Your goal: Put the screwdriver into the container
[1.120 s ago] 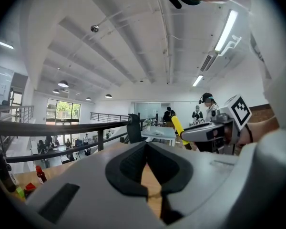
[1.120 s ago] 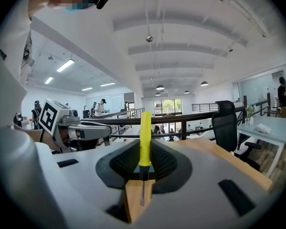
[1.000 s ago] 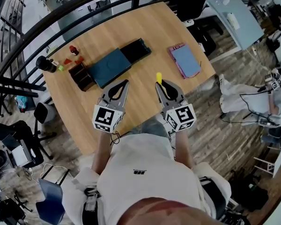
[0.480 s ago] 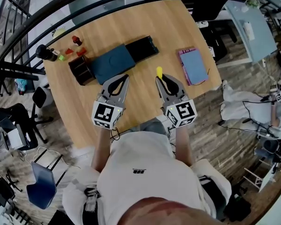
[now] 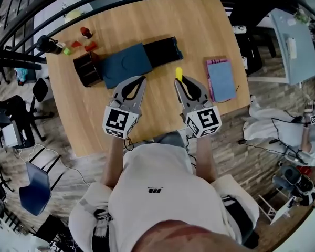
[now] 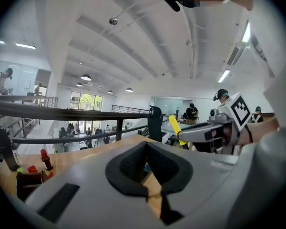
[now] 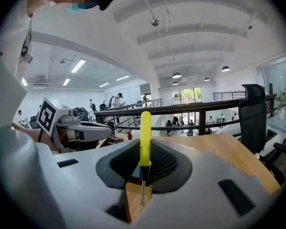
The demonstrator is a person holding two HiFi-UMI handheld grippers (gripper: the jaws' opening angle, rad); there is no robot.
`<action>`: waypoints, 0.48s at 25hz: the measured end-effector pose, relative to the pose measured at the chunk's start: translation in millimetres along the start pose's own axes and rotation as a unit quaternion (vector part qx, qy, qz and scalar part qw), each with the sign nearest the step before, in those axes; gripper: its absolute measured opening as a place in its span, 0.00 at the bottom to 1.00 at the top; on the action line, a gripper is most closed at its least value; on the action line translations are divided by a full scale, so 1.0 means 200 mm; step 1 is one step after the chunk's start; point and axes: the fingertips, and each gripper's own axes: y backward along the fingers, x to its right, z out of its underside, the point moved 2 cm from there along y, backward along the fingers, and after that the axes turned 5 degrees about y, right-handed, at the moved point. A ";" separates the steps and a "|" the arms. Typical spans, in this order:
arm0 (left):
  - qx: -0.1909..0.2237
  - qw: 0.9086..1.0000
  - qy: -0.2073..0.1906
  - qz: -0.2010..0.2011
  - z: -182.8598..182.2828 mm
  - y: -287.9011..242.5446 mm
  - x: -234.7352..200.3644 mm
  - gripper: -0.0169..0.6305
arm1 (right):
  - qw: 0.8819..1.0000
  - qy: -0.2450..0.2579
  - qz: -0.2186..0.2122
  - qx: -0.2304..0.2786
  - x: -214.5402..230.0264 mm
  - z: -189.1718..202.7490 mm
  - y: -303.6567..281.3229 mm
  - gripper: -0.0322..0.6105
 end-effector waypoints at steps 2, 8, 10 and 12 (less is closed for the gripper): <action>-0.003 1.000 0.006 -0.009 0.02 -0.03 -0.03 0.04 | 1.000 0.000 -0.010 -0.005 0.03 0.02 -0.05 0.14; -0.011 0.999 0.022 -0.035 0.09 -0.12 -0.13 0.04 | 0.999 0.000 -0.034 -0.023 0.08 0.09 -0.19 0.14; -0.015 0.999 0.027 -0.042 0.11 -0.15 -0.16 0.04 | 0.999 -0.002 -0.040 -0.029 0.10 0.12 -0.24 0.14; -0.019 0.998 0.033 -0.050 0.14 -0.18 -0.20 0.04 | 0.998 -0.003 -0.046 -0.034 0.12 0.14 -0.29 0.14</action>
